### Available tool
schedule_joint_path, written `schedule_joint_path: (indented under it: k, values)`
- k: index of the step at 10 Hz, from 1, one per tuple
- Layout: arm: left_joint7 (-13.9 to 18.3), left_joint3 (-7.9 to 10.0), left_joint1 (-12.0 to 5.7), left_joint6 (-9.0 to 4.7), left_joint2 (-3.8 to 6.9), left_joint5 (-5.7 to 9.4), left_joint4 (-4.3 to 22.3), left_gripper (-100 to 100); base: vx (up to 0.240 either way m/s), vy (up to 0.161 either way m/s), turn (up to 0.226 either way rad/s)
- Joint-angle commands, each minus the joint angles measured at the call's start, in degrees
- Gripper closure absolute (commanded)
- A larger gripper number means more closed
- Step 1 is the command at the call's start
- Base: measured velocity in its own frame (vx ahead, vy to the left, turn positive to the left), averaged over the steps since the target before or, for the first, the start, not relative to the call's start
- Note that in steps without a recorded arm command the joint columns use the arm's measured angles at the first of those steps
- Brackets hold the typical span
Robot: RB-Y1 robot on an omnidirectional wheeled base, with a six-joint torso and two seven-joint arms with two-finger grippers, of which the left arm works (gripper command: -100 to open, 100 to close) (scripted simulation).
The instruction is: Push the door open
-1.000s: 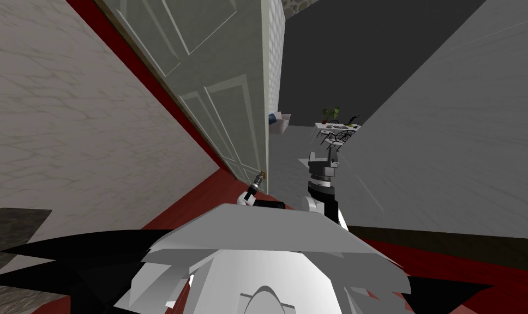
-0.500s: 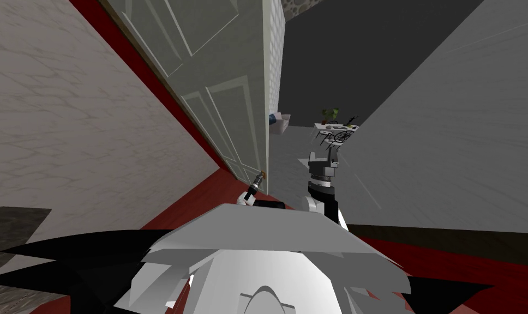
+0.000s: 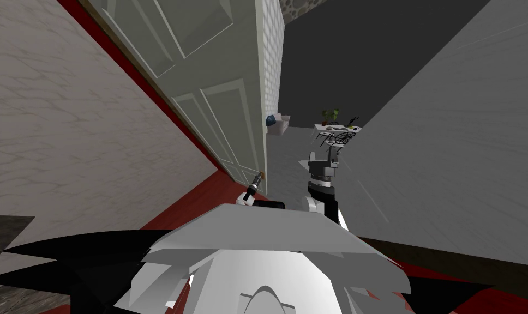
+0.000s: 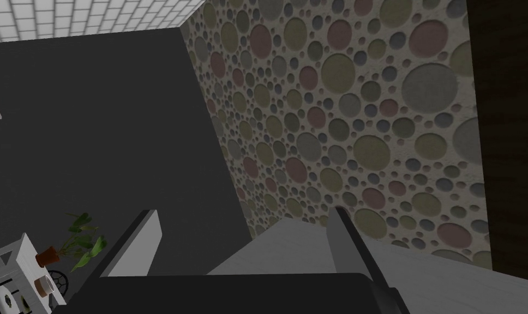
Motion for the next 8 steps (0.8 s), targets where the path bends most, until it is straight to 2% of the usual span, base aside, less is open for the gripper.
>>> schedule_joint_path:
  k: [1,2,3,4,5,8]
  values:
    - [-0.3,1.77,-0.97,-0.40,0.97,0.79,0.6,100,0.188,-0.135,0.069]
    - [-0.6,2.51,-1.04,-0.42,1.16,1.10,0.8,100,0.208,-0.127,0.069]
    - [-0.6,2.51,-1.04,-0.42,1.16,1.10,0.8,100,0.147,-0.080,0.050]
    - [-1.1,3.69,-1.14,-0.44,1.40,1.61,0.9,100,0.150,-0.062,0.085]
    - [-0.7,2.92,-1.22,-0.64,1.36,1.40,1.1,-100,-0.051,-0.036,0.066]
    - [-0.5,2.86,-1.01,-0.55,1.24,1.52,0.7,-100,-0.190,0.003,0.034]
